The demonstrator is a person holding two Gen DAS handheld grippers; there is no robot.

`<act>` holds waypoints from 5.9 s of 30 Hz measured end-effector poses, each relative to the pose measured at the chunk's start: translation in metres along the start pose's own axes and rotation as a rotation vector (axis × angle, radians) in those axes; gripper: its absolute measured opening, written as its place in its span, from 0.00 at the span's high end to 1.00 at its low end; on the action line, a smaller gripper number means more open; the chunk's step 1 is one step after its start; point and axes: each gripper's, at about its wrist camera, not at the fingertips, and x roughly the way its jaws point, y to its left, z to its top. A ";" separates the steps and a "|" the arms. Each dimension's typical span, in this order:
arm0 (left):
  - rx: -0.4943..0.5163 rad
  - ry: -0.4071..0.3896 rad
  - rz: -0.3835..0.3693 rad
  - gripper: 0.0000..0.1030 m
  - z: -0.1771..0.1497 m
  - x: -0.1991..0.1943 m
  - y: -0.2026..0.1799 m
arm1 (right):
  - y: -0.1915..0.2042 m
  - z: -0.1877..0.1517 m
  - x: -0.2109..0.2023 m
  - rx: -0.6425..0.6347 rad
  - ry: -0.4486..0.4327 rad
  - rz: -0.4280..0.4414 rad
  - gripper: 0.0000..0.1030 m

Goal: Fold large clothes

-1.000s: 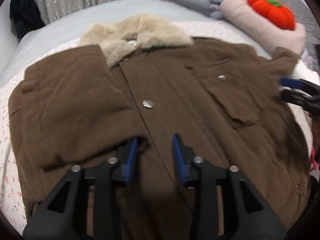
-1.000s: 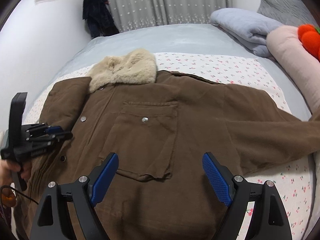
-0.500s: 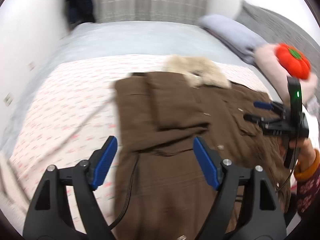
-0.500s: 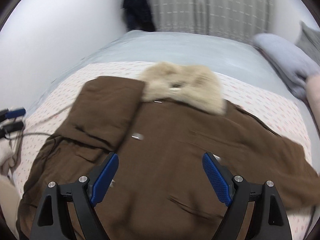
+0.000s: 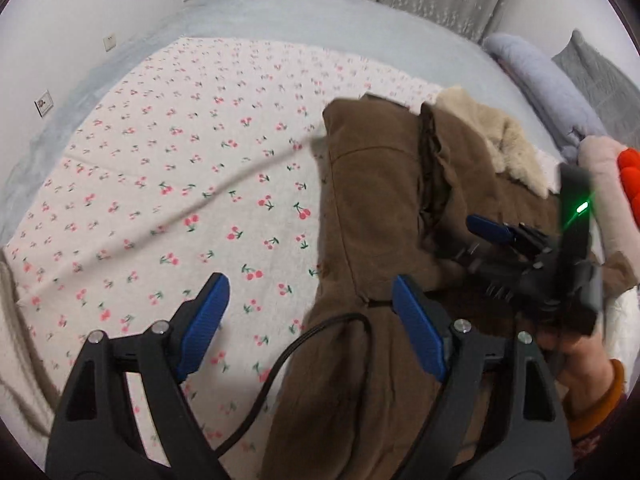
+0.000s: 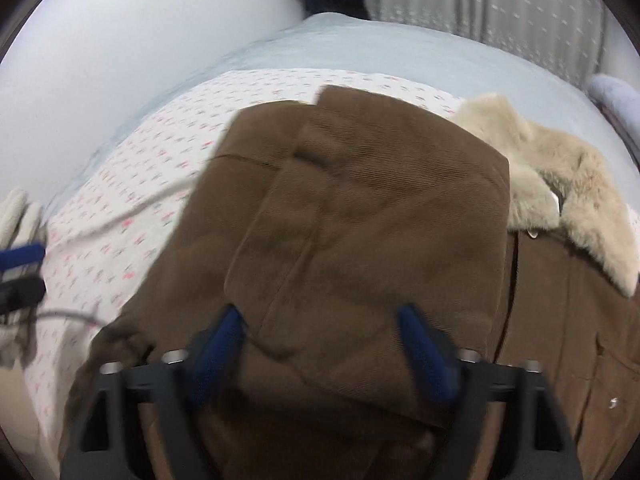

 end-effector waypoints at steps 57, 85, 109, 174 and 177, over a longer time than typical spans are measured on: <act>-0.033 -0.110 0.001 0.35 0.035 0.039 -0.004 | -0.209 -0.138 -0.181 0.459 -0.209 -0.047 0.26; 0.211 -0.180 -0.062 0.05 -0.021 -0.031 -0.177 | -0.451 -0.271 -0.343 0.978 -0.391 -0.371 0.14; 0.249 -0.160 -0.114 0.05 -0.021 -0.007 -0.176 | -0.393 -0.165 -0.387 0.650 -0.801 -0.187 0.93; 0.326 -0.312 -0.261 0.89 0.031 -0.021 -0.205 | -0.340 -0.112 -0.233 0.490 -0.257 -0.089 0.21; 0.329 -0.165 -0.069 0.88 0.033 0.045 -0.193 | -0.351 -0.110 -0.219 0.526 -0.252 -0.072 0.21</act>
